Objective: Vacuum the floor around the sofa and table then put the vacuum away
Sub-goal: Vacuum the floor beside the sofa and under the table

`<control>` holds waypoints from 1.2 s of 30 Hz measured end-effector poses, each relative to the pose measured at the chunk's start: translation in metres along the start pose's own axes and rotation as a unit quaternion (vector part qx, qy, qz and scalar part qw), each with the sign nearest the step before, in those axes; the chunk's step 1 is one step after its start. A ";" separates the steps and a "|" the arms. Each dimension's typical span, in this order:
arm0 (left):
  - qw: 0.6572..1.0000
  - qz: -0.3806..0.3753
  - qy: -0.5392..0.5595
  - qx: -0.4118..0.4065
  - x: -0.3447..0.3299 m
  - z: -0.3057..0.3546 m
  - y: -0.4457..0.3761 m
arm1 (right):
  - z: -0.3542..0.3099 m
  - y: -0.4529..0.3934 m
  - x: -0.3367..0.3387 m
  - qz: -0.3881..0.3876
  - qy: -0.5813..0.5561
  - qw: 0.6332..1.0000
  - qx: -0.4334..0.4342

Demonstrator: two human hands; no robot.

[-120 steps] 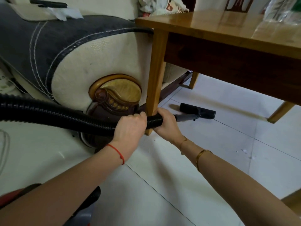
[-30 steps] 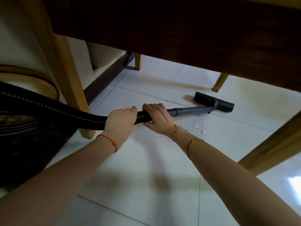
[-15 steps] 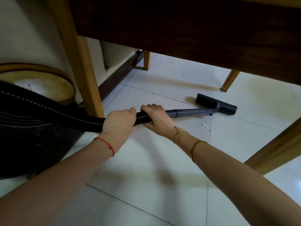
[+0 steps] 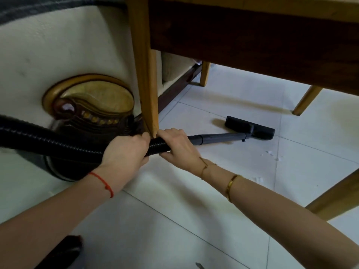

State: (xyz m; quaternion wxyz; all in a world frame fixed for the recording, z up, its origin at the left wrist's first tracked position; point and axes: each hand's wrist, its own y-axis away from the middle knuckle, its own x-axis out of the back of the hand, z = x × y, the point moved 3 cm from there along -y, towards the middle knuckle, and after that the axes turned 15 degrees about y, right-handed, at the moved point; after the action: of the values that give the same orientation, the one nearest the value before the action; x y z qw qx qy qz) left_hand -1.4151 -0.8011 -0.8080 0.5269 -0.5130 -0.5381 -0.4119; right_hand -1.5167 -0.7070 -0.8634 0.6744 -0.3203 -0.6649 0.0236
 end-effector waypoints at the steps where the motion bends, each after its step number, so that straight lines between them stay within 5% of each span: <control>1: 1.000 0.002 0.000 0.004 0.002 -0.004 0.005 | -0.006 -0.002 0.000 0.002 -0.006 1.000 0.004; 9: 0.999 -0.002 -0.010 0.035 -0.007 -0.003 0.005 | -0.003 -0.005 -0.013 0.000 -0.027 1.000 0.017; 21: 0.995 -0.036 0.049 0.075 -0.052 0.052 -0.080 | 0.103 -0.002 -0.034 -0.112 0.051 0.992 0.029; 36: 0.986 -0.045 0.109 0.120 -0.080 0.101 -0.171 | 0.201 -0.007 -0.047 -0.160 0.081 0.979 -0.095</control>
State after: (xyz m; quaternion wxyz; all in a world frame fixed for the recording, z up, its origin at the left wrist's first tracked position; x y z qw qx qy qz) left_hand -1.6053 -0.7343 -0.8810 0.6211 -0.3732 -0.5454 -0.4214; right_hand -1.7082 -0.6535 -0.9192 0.6879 -0.2734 -0.6496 -0.1735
